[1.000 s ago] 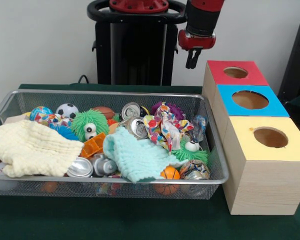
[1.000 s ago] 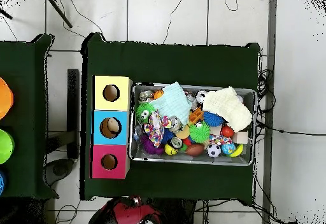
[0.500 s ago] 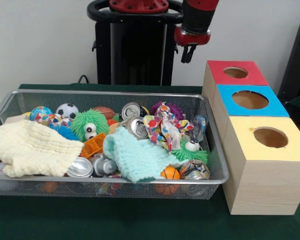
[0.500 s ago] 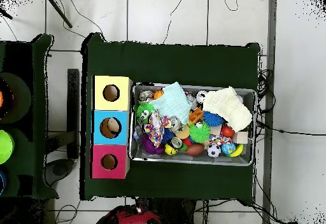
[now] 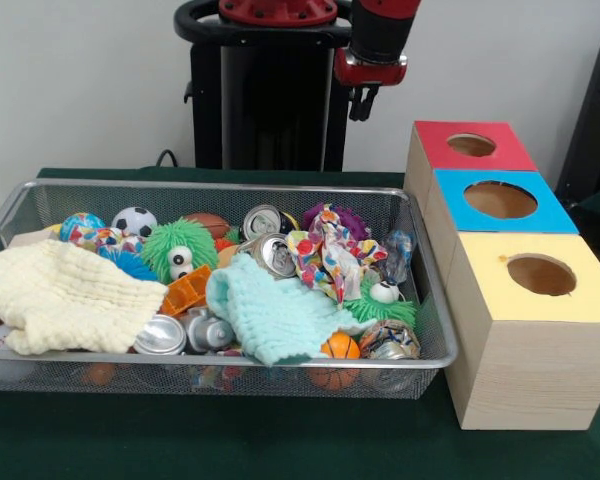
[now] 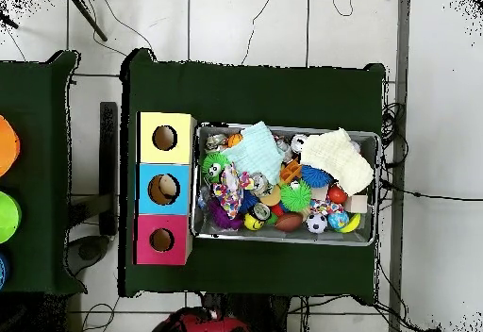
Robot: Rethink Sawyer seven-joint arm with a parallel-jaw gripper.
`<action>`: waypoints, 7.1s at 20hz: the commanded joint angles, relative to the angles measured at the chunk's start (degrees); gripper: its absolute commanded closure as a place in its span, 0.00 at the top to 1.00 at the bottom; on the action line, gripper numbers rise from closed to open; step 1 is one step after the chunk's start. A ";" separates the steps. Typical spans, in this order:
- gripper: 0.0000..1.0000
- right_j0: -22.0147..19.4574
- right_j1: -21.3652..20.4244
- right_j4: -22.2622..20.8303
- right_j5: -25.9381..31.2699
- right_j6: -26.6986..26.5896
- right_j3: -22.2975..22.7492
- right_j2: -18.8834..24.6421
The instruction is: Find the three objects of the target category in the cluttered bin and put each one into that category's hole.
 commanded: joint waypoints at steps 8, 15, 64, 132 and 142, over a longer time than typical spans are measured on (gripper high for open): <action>0.00 0.38 -7.27 4.38 4.56 10.09 -6.21 4.92; 0.00 2.52 -8.34 6.71 6.59 11.21 -7.27 5.97; 0.00 12.28 -7.86 18.27 17.38 11.68 -14.89 2.94; 0.00 12.17 -12.81 18.34 28.47 14.05 -20.14 -0.18; 0.00 16.51 -21.32 18.41 37.90 15.31 -19.38 -5.48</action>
